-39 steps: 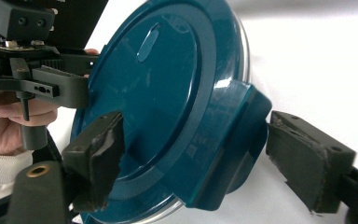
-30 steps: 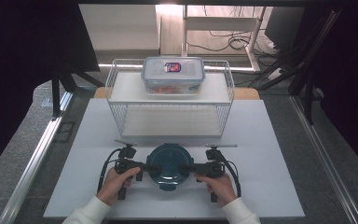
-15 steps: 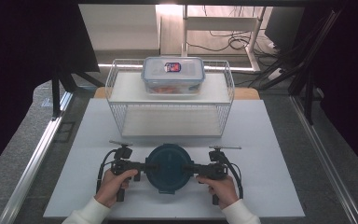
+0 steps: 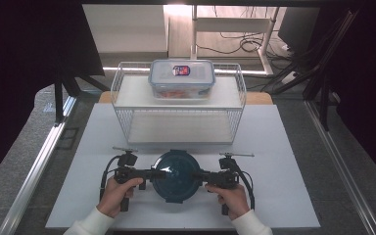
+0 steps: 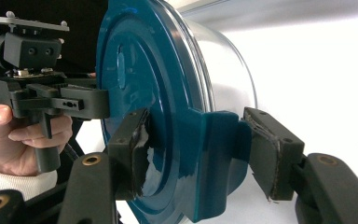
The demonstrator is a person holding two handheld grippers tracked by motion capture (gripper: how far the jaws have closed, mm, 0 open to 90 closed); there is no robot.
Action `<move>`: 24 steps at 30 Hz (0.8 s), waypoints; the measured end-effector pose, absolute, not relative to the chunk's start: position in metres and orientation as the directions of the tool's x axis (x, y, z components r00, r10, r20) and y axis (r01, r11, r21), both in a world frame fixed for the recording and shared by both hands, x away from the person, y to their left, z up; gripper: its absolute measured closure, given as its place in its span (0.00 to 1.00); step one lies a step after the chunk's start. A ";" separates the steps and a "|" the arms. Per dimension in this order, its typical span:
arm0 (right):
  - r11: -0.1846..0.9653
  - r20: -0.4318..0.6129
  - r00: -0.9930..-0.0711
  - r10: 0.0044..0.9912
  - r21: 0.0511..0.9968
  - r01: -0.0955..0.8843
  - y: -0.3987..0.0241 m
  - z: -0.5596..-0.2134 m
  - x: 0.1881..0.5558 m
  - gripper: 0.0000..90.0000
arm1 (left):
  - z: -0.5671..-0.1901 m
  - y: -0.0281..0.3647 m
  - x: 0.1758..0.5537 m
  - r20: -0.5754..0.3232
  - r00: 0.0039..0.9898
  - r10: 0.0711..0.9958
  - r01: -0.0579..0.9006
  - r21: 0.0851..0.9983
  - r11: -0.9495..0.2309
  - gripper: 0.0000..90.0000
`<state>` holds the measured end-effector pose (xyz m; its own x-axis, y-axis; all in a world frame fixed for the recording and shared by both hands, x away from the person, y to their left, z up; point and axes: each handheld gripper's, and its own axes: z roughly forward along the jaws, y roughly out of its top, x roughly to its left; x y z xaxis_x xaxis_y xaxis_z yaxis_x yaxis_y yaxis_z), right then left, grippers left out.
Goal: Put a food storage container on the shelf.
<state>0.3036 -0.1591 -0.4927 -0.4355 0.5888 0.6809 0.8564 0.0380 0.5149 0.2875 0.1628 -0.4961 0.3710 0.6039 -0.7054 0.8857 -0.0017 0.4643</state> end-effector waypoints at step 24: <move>0.032 0.638 -0.478 0.603 0.580 0.814 -0.159 -0.470 0.306 0.47 | -0.478 0.163 0.297 -0.687 0.429 0.586 0.857 0.514 -0.024 0.42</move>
